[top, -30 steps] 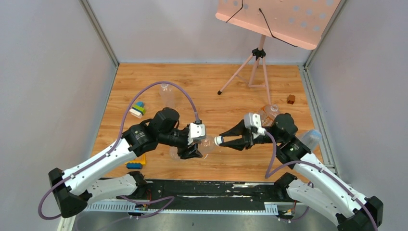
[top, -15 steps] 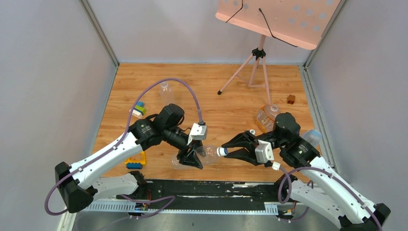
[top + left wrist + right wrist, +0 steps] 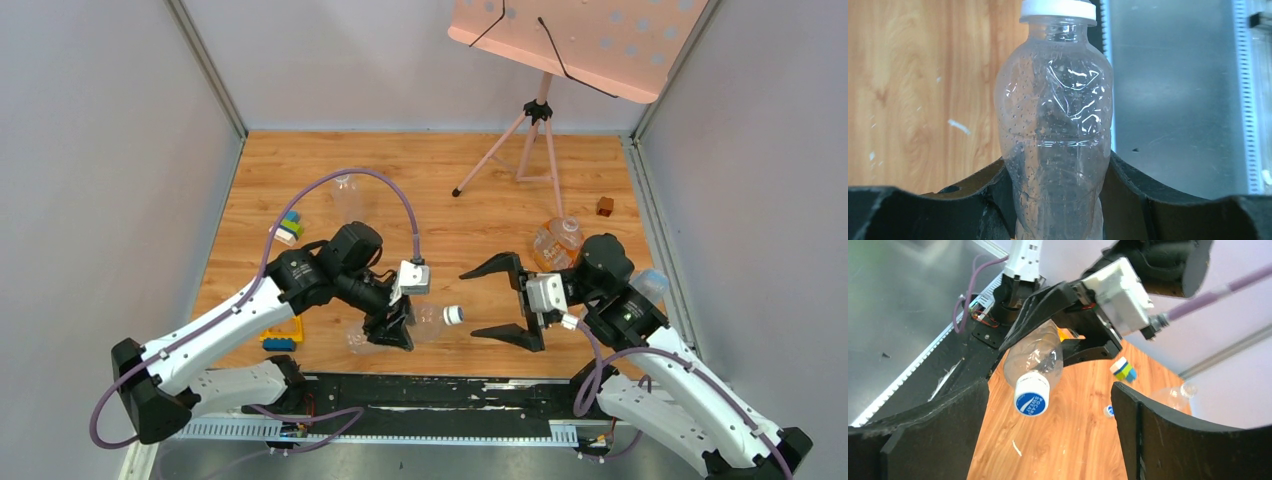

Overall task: Unscrew the bottle caps
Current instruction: Unscrew the bottle cap from the plastic bottle.

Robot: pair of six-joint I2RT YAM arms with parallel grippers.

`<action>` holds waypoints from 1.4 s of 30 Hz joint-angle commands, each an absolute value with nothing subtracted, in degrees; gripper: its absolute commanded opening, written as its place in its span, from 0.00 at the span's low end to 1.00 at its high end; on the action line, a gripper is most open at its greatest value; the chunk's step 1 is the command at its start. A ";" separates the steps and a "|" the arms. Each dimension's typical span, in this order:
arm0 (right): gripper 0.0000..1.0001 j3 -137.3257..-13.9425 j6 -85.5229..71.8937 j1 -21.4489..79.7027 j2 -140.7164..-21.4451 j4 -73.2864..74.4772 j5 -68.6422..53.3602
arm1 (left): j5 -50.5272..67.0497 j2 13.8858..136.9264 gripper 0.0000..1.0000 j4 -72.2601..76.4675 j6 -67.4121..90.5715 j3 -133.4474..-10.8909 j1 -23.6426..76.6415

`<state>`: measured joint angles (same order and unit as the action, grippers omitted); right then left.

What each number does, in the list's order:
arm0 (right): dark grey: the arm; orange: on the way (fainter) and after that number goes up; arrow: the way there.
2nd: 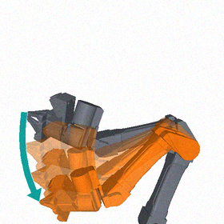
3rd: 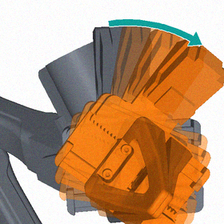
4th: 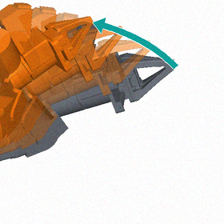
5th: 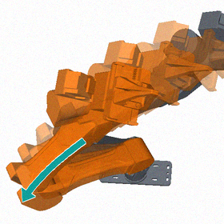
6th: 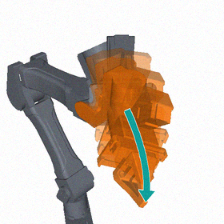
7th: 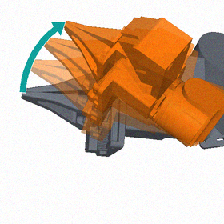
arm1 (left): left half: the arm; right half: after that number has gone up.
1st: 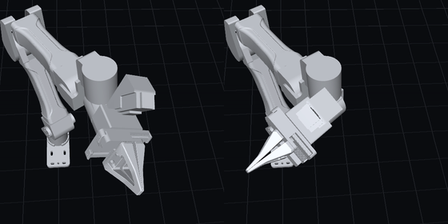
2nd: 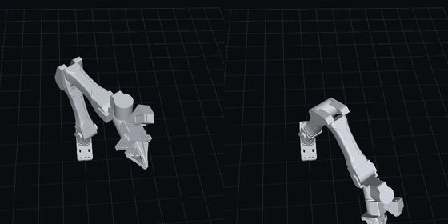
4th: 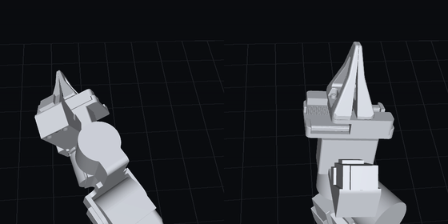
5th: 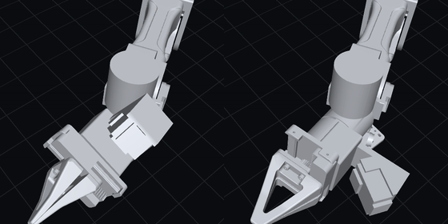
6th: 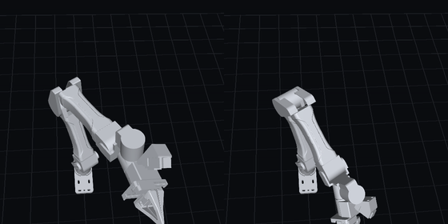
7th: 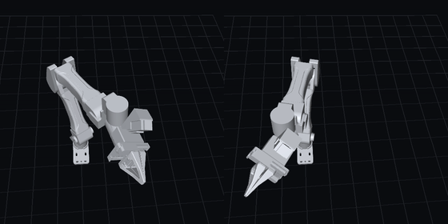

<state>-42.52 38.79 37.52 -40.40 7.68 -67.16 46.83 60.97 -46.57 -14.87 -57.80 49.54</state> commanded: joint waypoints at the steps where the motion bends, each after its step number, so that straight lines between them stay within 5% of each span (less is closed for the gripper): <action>1: 0.91 -43.87 14.50 37.35 -41.44 -3.65 -54.80 | 33.59 58.88 0.00 -45.79 -13.92 -58.78 49.83; 6: 0.89 -45.85 -19.19 36.56 -45.26 0.52 -18.57 | 13.96 51.41 0.00 -39.30 -15.48 -55.05 49.96; 11: 0.96 -49.66 -42.08 31.91 -52.34 13.76 -27.95 | 1.55 44.87 0.00 -34.88 -20.05 -52.21 52.03; 18: 0.93 -42.78 -68.20 31.60 -51.34 3.73 -31.39 | -16.90 48.70 0.00 -33.34 -25.53 -52.06 61.00; 26: 0.80 -43.96 -78.53 31.55 -53.34 3.85 -32.97 | -27.08 49.62 0.00 -26.58 -29.43 -49.55 65.12; 42: 0.77 -46.61 -82.83 33.75 -61.83 -2.83 -37.29 | -28.14 50.53 0.00 -23.50 -31.71 -48.26 67.45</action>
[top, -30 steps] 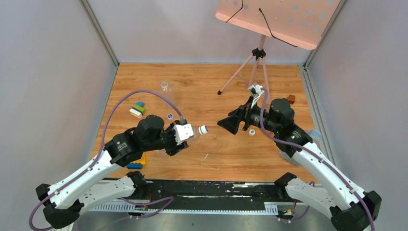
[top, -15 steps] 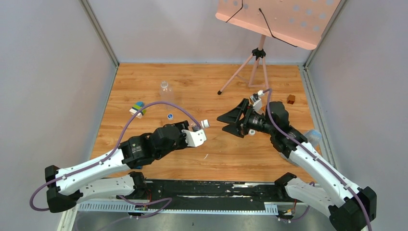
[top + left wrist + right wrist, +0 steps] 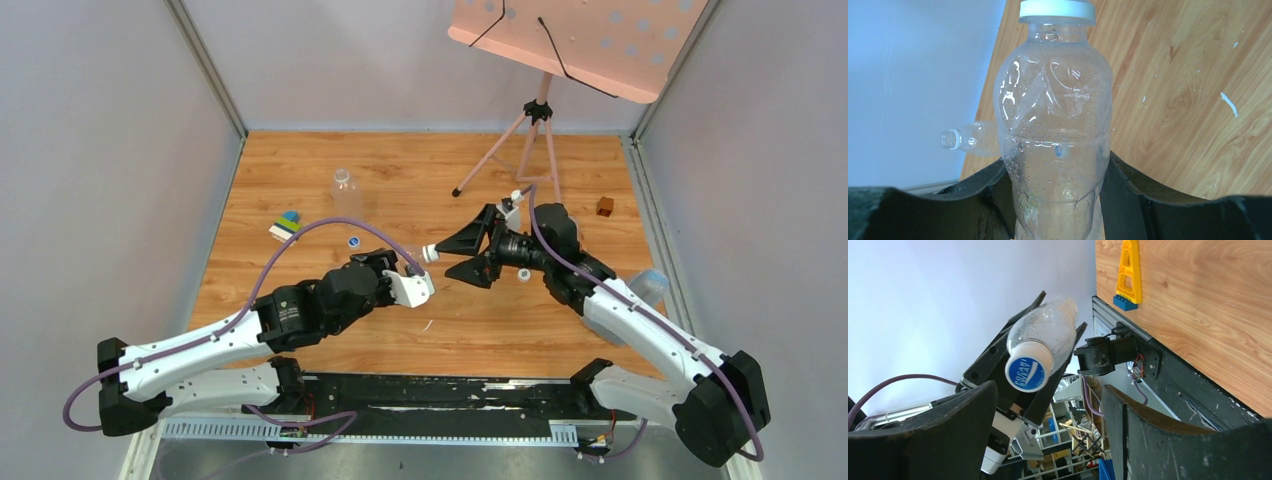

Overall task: Unscrew the bottle caps
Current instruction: Unscrew the bottle cap from the plastic bottle.

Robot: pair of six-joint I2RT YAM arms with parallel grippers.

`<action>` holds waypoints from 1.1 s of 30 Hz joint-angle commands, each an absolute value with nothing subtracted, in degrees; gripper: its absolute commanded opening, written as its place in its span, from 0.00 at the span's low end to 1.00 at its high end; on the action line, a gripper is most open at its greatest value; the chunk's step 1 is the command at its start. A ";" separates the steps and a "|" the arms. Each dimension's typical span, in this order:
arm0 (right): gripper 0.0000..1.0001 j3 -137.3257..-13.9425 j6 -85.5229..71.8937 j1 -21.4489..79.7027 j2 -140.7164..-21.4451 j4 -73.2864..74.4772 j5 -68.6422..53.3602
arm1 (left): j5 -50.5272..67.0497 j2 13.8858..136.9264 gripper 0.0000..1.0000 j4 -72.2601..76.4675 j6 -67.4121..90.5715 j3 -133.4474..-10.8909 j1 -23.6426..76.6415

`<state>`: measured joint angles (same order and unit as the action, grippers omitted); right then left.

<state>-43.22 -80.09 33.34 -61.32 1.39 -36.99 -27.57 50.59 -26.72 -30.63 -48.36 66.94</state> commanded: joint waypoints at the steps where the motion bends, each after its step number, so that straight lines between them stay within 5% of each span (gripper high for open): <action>1: 0.77 -46.83 -82.88 33.75 -62.20 -3.16 -37.40 | -28.13 50.56 0.00 -23.50 -31.68 -48.25 67.47; 12: 0.64 -48.44 -83.30 35.57 -66.38 -5.53 -38.04 | -27.11 51.19 0.00 -23.54 -32.02 -48.10 67.76; 16: 0.52 -48.22 -83.02 35.71 -66.30 -5.27 -37.42 | -26.92 51.19 0.00 -23.49 -32.08 -48.08 67.79; 28: 0.44 -47.05 -83.39 35.68 -65.01 -5.10 -35.46 | -26.46 50.20 0.00 -24.49 -31.41 -48.08 67.76; 33: 0.49 -46.80 -83.60 35.56 -64.34 -5.10 -34.88 | -25.78 49.78 0.00 -24.84 -30.99 -47.99 67.72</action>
<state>-45.82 -82.06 35.46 -66.24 -2.87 -36.40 -26.70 51.07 -26.35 -31.35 -48.03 67.48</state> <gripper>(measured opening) 0.476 0.589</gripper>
